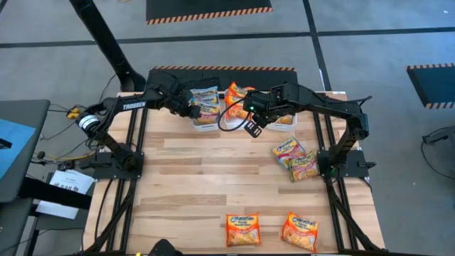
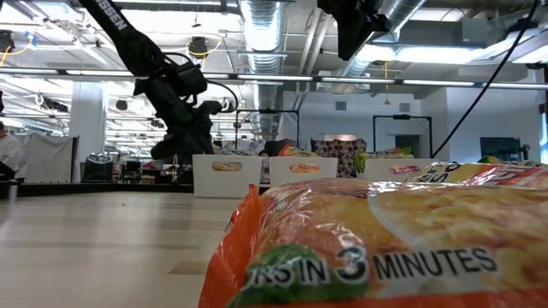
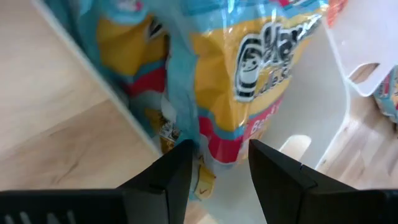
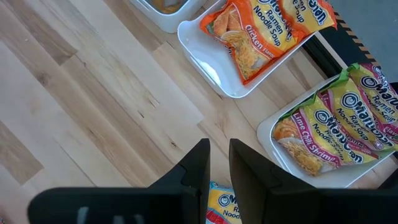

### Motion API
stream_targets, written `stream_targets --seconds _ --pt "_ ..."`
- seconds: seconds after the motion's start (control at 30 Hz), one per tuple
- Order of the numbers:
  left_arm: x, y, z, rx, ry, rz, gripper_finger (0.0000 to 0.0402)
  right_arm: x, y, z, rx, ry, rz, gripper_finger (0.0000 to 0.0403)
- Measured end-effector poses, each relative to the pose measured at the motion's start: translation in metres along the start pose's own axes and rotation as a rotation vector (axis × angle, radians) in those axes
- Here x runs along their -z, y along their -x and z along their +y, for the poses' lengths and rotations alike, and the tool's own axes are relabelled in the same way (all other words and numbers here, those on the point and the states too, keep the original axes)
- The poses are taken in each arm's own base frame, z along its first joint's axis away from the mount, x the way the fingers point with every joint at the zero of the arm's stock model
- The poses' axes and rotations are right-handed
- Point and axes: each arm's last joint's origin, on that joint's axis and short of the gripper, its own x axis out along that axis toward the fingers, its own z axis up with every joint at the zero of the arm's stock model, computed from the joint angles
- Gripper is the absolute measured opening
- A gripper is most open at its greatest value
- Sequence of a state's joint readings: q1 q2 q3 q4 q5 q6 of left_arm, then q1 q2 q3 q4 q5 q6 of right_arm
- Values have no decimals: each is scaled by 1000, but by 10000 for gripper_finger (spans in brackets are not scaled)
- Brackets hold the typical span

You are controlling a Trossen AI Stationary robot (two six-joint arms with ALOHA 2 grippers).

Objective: Sort Maruchan noodles
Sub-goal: Put the blue noodle pack into the left white bin, then put the green noodle pack into the right white bin

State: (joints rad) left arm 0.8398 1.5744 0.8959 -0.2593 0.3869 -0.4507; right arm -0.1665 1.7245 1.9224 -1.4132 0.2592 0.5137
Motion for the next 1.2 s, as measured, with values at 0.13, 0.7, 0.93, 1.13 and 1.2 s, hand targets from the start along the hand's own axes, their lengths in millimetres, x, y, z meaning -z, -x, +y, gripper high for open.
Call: stream_targets --seconds 0.13,0.7,0.93,1.13,1.2 --pt "3 1 1 -15 14 25 148 0 0 0 0 0 0 86" --pt "-4 12 18 -102 -7 6 148 0 0 0 2 1 3 86" --pt "-13 16 9 -31 -26 9 148 1 0 0 4 2 7 86" --pt "-10 26 6 -49 -26 25 148 1 0 -1 8 3 15 86" --pt "-8 28 6 -64 -27 39 148 1 0 -1 8 3 15 86"
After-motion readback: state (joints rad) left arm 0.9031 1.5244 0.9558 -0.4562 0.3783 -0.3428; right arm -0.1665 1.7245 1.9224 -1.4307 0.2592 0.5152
